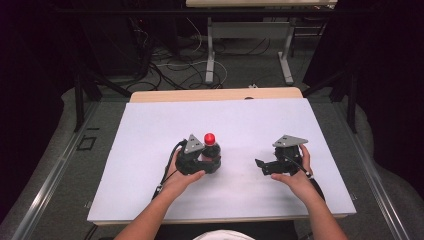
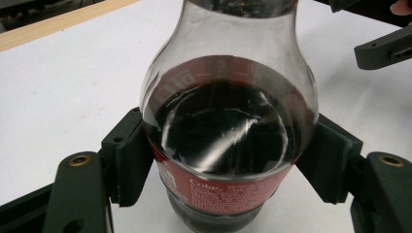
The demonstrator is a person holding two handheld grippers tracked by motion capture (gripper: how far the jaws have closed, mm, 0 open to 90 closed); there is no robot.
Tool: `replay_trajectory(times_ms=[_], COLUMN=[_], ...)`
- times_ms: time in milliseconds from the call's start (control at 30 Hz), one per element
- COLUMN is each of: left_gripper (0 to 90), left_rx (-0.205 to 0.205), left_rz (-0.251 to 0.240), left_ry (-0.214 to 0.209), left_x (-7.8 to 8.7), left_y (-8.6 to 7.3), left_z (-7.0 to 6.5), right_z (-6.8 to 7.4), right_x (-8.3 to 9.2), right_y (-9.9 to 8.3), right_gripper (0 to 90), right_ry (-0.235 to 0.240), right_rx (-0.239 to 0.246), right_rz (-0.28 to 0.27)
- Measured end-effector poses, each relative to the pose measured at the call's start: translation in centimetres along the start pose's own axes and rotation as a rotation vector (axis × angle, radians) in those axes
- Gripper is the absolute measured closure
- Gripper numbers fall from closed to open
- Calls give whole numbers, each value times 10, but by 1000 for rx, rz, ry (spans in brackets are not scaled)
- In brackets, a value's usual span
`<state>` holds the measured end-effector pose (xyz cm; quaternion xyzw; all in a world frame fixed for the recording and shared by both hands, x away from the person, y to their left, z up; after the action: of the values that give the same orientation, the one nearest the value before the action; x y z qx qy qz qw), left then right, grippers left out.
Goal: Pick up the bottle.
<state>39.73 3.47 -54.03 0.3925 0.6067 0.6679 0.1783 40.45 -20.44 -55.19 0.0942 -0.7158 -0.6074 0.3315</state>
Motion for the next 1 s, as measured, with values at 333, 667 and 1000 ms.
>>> replay_trajectory(times_ms=[333,667,1000], left_gripper=[294,294,294], left_rx=[16,19,11], left_rz=[10,35,21], left_ry=[-12,-23,-22], left_x=[13,24,27], left_y=[6,5,8], left_z=[-3,-7,-9], right_z=[14,38,65], right_x=[2,12,13], right_y=[14,36,61], right_gripper=[61,61,190], right_ry=[32,76,173], right_rx=[13,-41,-13], right_rz=[-38,-74,-80])
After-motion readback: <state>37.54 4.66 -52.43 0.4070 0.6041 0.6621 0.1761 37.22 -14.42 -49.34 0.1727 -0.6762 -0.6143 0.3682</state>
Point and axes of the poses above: each handheld gripper's, and its own axes: x roughly backward along the jaws, y roughly out of its top, z roughly to its left, the point moved 7 cm from there along -x, roughly forward along the jaws, and after that the axes turned 15 degrees about -z, right-handed, at the moved point
